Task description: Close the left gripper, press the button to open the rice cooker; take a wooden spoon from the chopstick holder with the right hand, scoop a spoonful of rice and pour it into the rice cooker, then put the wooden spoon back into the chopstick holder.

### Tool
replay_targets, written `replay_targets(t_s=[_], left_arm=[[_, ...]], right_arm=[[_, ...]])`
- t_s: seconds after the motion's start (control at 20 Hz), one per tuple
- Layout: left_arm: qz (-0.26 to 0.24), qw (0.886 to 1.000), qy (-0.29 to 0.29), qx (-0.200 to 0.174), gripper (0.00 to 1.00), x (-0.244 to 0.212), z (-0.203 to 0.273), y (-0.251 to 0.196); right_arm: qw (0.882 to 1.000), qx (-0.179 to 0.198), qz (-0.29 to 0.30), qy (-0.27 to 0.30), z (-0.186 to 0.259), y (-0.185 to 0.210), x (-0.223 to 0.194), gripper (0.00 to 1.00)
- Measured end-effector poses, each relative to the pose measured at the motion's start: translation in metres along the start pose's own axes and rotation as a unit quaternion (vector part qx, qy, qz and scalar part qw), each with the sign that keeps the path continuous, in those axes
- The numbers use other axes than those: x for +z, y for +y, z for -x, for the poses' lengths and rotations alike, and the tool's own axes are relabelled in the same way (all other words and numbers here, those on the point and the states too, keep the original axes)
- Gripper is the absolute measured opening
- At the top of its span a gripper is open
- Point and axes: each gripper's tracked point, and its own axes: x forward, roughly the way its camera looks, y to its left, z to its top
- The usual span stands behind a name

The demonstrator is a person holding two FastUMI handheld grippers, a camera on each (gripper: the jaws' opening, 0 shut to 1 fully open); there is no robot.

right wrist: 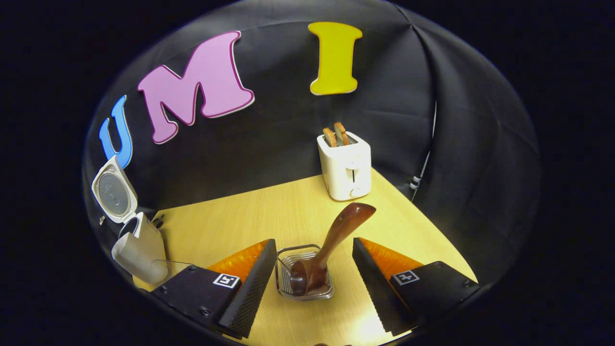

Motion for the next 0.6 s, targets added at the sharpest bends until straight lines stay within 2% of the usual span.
replay_targets(t_s=[0.3,0.4,0.45,0.5,0.55,0.6], left_arm=[[-0.018,0.999,0.037,0.012,0.96,-0.024,-0.001,-0.012],[-0.020,0.999,0.043,0.014,0.96,-0.028,-0.001,-0.013],[-0.019,0.999,0.045,0.016,0.96,-0.028,-0.001,-0.014],[-0.018,0.999,0.045,0.017,0.96,-0.029,-0.001,-0.015],[-0.018,0.999,0.044,0.018,0.96,-0.028,-0.001,-0.016],[-0.018,0.999,0.043,0.019,0.96,-0.027,0.000,-0.016]], right_arm=[[0.998,0.006,-0.050,0.043,-0.058,-0.010,-0.015,0.99],[0.996,0.023,-0.071,0.058,-0.069,-0.003,-0.018,0.96],[0.995,0.028,-0.074,0.061,-0.073,-0.001,-0.018,0.80],[0.995,0.030,-0.074,0.062,-0.074,-0.001,-0.019,0.79],[0.994,0.034,-0.074,0.066,-0.076,0.001,-0.020,0.74],[0.994,0.032,-0.073,0.069,-0.076,0.000,-0.020,0.62]])
